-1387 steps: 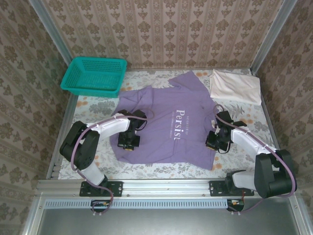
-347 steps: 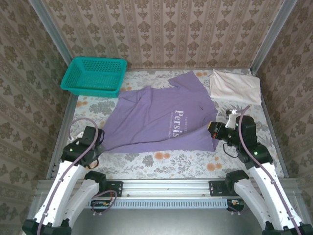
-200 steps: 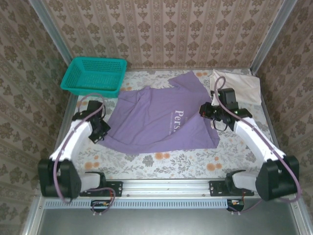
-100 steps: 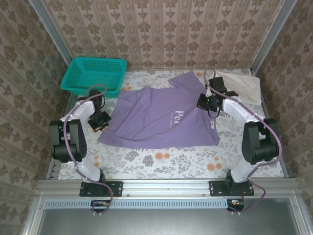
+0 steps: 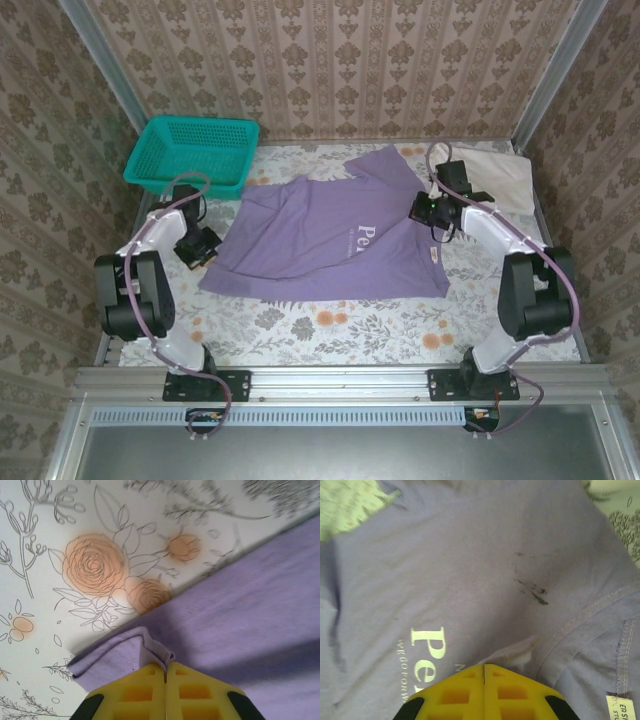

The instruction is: Fold and stack the t-shirts

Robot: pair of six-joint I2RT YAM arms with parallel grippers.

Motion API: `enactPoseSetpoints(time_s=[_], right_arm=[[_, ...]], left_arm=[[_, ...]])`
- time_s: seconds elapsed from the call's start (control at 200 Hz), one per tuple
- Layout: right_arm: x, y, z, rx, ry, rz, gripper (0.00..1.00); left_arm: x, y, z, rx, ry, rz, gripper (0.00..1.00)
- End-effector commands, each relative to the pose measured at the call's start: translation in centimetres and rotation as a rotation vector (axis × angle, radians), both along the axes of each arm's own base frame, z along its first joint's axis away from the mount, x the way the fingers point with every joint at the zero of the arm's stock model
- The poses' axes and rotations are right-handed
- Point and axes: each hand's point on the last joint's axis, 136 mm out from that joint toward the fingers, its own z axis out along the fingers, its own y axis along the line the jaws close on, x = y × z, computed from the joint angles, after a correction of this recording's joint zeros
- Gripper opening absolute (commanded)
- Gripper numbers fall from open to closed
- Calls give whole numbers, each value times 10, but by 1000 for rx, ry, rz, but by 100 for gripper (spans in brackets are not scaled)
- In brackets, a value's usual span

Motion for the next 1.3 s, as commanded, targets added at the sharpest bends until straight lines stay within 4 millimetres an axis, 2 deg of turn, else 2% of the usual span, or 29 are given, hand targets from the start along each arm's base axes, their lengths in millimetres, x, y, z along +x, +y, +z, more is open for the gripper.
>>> enactPoseSetpoints(time_s=[0.0, 0.145, 0.265, 0.44, 0.51, 0.585, 0.615, 0.645, 0.705, 0.745, 0.815, 0.885, 0.965, 1.1, 1.175, 1.195, 1.295], right_arm=[[13, -1, 31, 48, -137, -15, 0], [12, -6, 19, 54, -110, -25, 0], [11, -12, 2, 60, -84, -51, 0], [8, -24, -30, 37, 34, -85, 1], [5, -29, -36, 45, 62, -107, 9], [1, -37, -40, 49, 92, -152, 32], [0, -41, -38, 56, 97, -165, 40], [-1, -44, -36, 62, 100, -174, 44], [-5, -51, -30, 57, 103, -195, 49], [-10, -56, -25, 52, 104, -210, 53], [-22, -57, -19, 66, 104, -219, 55], [-39, -47, -17, 118, 114, -196, 52], [-65, -35, -25, 170, 180, -179, 46], [-101, -15, -46, 212, 291, -146, 38], [-111, -4, -54, 210, 320, -121, 36], [-111, 0, -47, 210, 295, -107, 36], [-116, 11, -55, 187, 319, -87, 36]], left_arm=[[1, 6, 16, 21, -68, 6, 8], [-4, 13, 15, 47, -79, 44, 8], [-2, 11, 0, 27, -58, 53, 11], [16, 3, -16, -22, -19, 18, 19], [26, 2, -13, -22, -31, -3, 22], [38, 3, -4, -15, -53, -30, 26], [41, 4, 0, -4, -57, -36, 30], [44, 7, 5, 9, -62, -37, 38], [46, 14, 16, 41, -74, -39, 68], [47, 17, 24, 59, -84, -40, 72], [41, 21, 39, 88, -105, -31, 74], [29, 18, 49, 89, -135, -25, 73], [15, 0, 49, 51, -157, -65, 61], [-8, -39, 24, -6, -88, -195, 50], [-18, -48, 7, -8, -41, -230, 46], [-20, -50, 3, -9, -32, -231, 46], [-28, -54, -23, -29, 15, -227, 45]])
